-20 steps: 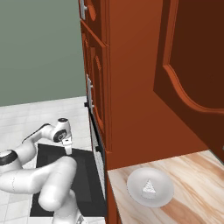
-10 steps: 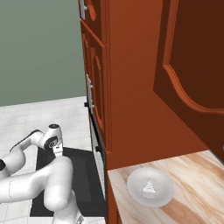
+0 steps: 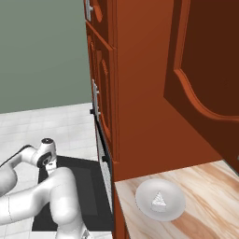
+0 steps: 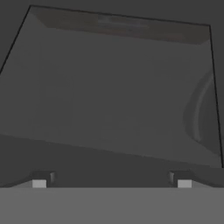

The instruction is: Take the baked cake out of the oven and place it on the plate for cooling. Then close the oven door.

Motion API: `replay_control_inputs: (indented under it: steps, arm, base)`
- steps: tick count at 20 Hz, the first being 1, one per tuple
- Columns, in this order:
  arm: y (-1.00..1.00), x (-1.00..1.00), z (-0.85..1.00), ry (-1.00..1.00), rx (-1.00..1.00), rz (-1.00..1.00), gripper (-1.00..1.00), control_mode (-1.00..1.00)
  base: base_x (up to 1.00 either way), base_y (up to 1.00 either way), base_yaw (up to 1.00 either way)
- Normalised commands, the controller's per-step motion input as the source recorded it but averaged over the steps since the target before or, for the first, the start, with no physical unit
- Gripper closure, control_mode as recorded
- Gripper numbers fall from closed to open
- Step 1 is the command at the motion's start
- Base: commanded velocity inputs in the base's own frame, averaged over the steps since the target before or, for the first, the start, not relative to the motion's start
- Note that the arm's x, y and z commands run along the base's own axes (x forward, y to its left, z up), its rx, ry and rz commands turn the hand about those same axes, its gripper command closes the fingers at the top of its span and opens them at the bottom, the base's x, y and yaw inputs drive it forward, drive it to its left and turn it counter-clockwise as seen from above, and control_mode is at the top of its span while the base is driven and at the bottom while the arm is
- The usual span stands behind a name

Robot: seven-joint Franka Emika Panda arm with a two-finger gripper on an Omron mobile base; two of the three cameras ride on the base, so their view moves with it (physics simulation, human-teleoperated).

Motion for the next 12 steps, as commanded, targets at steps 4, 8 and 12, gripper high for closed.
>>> replay_control_inputs:
  steps: [4,8,12]
  arm:
    - [0.5,-0.37,0.0,0.0,0.02,0.0,-1.0,-1.0]
    - [0.55,-0.29,0.0,0.0,0.0,0.0,-1.0,-1.0]
    - [0.59,-0.2,-0.05,0.0,0.0,-0.02,-1.0,-1.0]
  base:
    - [0.0,0.0,0.0]
    - [0.0,0.0,0.0]
    - [0.0,0.0,0.0]
